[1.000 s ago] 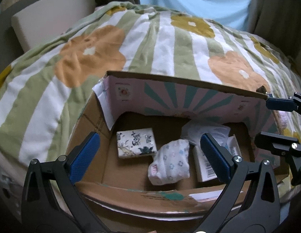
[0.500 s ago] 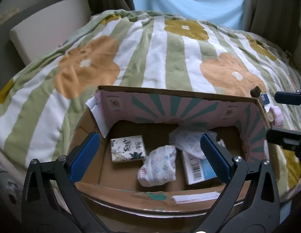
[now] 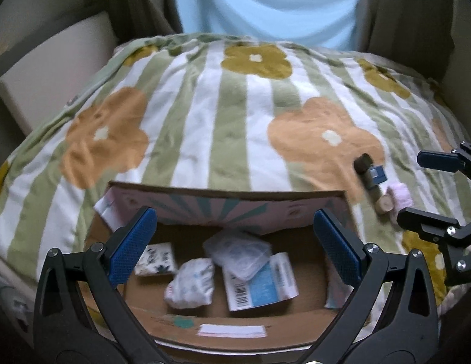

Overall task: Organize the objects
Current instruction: 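Withdraw both tools from the cardboard box toward the remaining items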

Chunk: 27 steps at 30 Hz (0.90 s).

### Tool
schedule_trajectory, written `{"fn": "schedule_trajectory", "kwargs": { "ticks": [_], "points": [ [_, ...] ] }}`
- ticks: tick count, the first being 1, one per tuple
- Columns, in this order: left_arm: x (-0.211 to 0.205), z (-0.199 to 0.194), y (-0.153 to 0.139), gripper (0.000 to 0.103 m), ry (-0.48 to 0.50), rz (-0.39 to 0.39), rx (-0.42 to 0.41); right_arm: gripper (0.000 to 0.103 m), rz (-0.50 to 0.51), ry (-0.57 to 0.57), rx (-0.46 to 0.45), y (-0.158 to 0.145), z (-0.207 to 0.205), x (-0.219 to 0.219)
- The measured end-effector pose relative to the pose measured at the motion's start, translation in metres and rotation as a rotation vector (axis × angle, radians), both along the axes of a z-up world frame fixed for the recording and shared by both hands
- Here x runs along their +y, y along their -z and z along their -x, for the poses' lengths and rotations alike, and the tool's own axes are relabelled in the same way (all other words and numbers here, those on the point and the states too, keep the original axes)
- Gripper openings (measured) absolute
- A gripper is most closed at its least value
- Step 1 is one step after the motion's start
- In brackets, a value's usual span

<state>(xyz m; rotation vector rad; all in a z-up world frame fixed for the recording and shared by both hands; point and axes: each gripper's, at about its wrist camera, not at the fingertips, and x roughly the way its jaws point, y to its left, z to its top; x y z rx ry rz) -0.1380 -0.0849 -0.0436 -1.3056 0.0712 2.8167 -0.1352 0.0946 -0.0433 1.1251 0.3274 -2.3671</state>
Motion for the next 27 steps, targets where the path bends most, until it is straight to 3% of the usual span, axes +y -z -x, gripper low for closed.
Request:
{"fn": "schedule_trajectory", "kwargs": {
  "ticks": [13,21,27],
  "points": [
    [0.069,0.007,-0.015,0.103,0.076,-0.032,0.024,0.079,-0.004,0.112,0.016,0.000,-0.002,0.072],
    [0.103,0.005,-0.022,0.103,0.093,-0.010,0.034,0.079,0.011,0.120,0.024,0.008,-0.010,0.102],
    [0.138,0.010,-0.023,0.103,0.118,-0.001,0.033,0.079,-0.034,0.105,0.060,0.017,-0.024,0.117]
  ]
}}
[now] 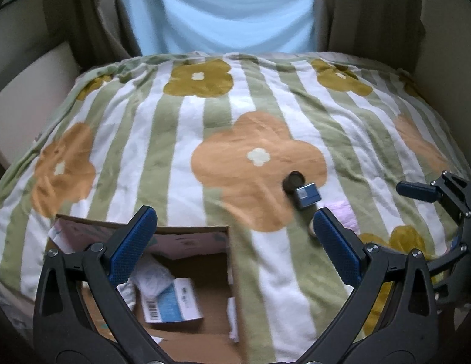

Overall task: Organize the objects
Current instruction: 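Withdraw both tools from the cardboard box toward the remaining items, then grasp the small blue box with the left tool while the right tool grasps the pink towel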

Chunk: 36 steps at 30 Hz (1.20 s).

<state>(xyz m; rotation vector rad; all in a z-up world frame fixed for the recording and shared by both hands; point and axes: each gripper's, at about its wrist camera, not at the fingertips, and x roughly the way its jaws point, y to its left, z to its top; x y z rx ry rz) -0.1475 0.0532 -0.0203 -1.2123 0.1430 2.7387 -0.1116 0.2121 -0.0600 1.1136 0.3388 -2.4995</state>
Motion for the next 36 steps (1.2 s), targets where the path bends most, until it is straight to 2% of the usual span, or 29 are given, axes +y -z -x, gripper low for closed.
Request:
{"fn": "schedule_trajectory", "kwargs": {
  "ticks": [6,12,16,23,27,33,36],
  "points": [
    [0.033,0.008,0.008,0.103,0.030,0.022,-0.021,0.079,0.005,0.011,0.029,0.007,-0.007,0.021],
    [0.058,0.028,0.027,0.103,0.046,0.004,-0.078,0.079,0.026,0.003,0.027,0.020,-0.008,0.037],
    [0.077,0.046,0.049,0.103,0.044,0.020,-0.133,0.079,0.020,-0.024,0.014,0.038,-0.005,0.039],
    [0.103,0.074,0.095,0.100,0.041,-0.017,-0.212,0.078,0.017,-0.049,0.002,0.074,0.004,0.045],
    [0.111,0.089,0.125,0.100,0.040,-0.045,-0.253,0.079,0.014,-0.060,-0.036,0.097,0.013,0.051],
    [0.113,0.110,0.155,0.087,0.015,-0.109,-0.317,0.079,0.006,-0.067,-0.060,0.113,0.023,0.055],
    [0.113,0.116,0.165,0.077,0.002,-0.133,-0.339,0.079,0.016,-0.076,-0.075,0.118,0.027,0.054]
  ]
}}
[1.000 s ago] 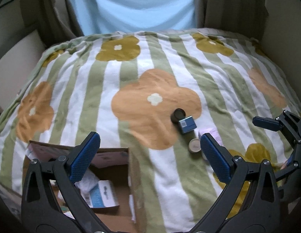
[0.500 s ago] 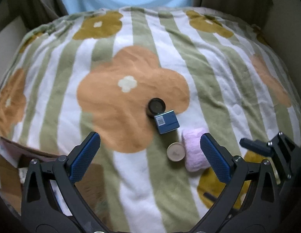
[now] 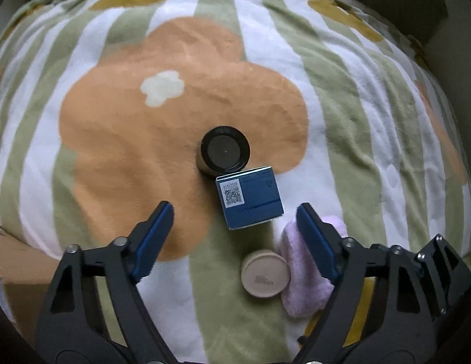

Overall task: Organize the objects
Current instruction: 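Grasp the small blue box with the left tool while the right tool grasps the pink towel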

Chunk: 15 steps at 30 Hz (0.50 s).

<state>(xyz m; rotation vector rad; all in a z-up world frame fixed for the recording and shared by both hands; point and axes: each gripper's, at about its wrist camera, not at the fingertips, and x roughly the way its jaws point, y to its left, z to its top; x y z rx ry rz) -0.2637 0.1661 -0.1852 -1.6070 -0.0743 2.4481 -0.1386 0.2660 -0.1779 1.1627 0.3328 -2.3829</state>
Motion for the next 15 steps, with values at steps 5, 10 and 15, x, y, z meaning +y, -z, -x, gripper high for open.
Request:
{"fn": "schedule_trajectory", "kwargs": {
  "ticks": [5,10,15],
  "points": [
    [-0.004,0.012,0.012,0.060,-0.038,-0.054,-0.034,0.079,-0.003,0.001,-0.006,0.007,0.004,-0.004],
    [0.001,0.016,0.015,0.052,-0.029,-0.051,-0.038,0.079,-0.019,0.003,-0.019,0.017,0.011,-0.009],
    [0.001,0.017,0.016,0.045,-0.018,-0.063,-0.037,0.071,-0.023,-0.003,-0.045,0.025,0.016,-0.009]
  ]
}}
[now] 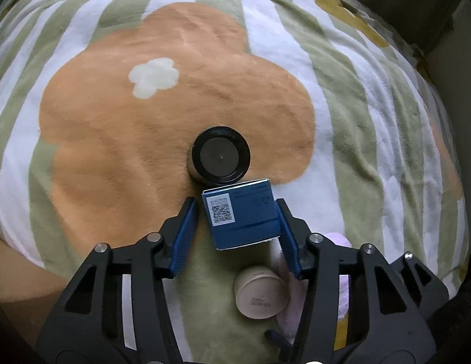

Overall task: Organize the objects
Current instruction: 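Grasp the small blue box with the left tool while the right tool grasps the pink towel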

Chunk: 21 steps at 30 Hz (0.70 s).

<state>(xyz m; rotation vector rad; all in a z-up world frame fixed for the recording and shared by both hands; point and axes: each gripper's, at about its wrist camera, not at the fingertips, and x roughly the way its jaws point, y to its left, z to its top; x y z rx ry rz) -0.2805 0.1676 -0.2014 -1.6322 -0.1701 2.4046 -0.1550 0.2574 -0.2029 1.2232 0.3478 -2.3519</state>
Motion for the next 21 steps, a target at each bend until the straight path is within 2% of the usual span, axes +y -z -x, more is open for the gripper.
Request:
{"fn": "schedule_trajectory", "kwargs": {
  "ticks": [2,6,10,21],
  "points": [
    [0.001,0.000,0.001,0.044,0.010,0.000,-0.007,0.062,-0.004,0.002,-0.007,0.002,0.002,0.001],
    [0.004,-0.001,0.002,0.038,0.031,0.013,-0.007,0.056,-0.005,0.009,-0.002,0.001,0.004,0.004],
    [0.003,-0.002,0.000,0.038,0.030,0.007,-0.010,0.049,0.006,0.017,0.003,-0.002,0.004,0.007],
    [0.001,-0.014,-0.009,0.037,0.045,0.006,0.006,0.043,0.013,0.035,0.016,-0.013,0.001,0.008]
  ]
}}
